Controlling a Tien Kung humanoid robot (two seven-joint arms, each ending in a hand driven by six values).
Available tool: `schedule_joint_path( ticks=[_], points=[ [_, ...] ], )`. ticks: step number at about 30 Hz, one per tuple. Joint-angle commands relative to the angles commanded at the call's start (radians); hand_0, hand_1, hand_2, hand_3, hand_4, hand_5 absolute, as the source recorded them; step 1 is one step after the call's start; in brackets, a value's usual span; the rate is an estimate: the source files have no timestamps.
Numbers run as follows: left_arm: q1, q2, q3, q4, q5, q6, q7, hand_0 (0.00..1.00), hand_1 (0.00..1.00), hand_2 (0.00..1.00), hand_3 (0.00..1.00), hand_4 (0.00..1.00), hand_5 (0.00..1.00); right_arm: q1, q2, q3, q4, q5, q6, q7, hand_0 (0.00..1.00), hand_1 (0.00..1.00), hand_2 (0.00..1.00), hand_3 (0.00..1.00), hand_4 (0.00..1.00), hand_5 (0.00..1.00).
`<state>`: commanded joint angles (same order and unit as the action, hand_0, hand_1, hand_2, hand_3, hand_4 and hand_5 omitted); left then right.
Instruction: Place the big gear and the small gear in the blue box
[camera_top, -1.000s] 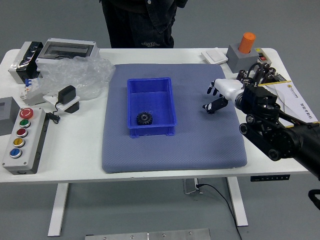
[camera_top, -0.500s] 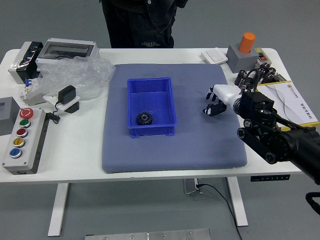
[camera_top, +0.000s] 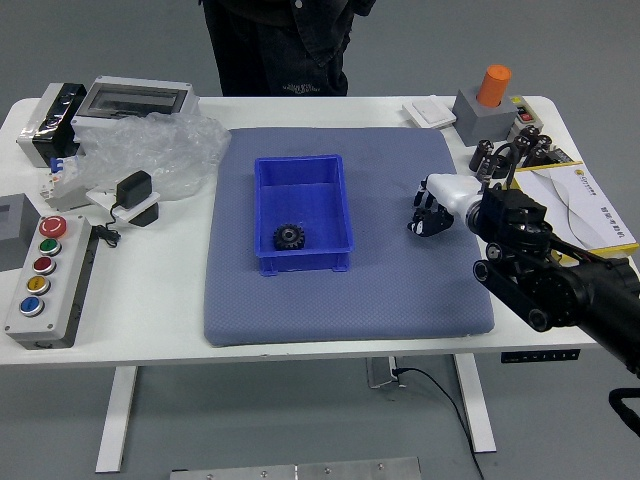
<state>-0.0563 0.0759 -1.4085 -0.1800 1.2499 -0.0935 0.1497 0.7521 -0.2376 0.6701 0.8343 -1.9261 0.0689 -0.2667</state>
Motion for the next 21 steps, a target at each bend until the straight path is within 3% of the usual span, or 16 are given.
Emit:
schedule_joint_path(
  ticks=[16,17,21],
  points=[
    [0.001,-0.001,0.002,0.0,0.002,0.0,0.0,0.729,0.679,0.7,0.704,0.439,0.018,-0.016,0.006,-0.004,-0.009,-0.015,-0.04,0.022,0.667,0.549,0.57,0.624,0.668,0.254],
    [0.001,-0.001,0.003,0.0,0.002,0.0,0.0,0.729,0.679,0.701,0.704,0.439,0.018,-0.017,0.006,-0.005,-0.01,-0.015,-0.043,0.023,0.673,0.555,0.567,0.624,0.538,0.151],
    [0.002,-0.001,0.004,0.0,0.002,0.0,0.0,0.729,0.679,0.701,0.704,0.439,0.018,-0.02,0.006,-0.005,-0.012,-0.012,-0.058,0.029,0.673,0.555,0.567,0.624,0.538,0.151]
  ],
)
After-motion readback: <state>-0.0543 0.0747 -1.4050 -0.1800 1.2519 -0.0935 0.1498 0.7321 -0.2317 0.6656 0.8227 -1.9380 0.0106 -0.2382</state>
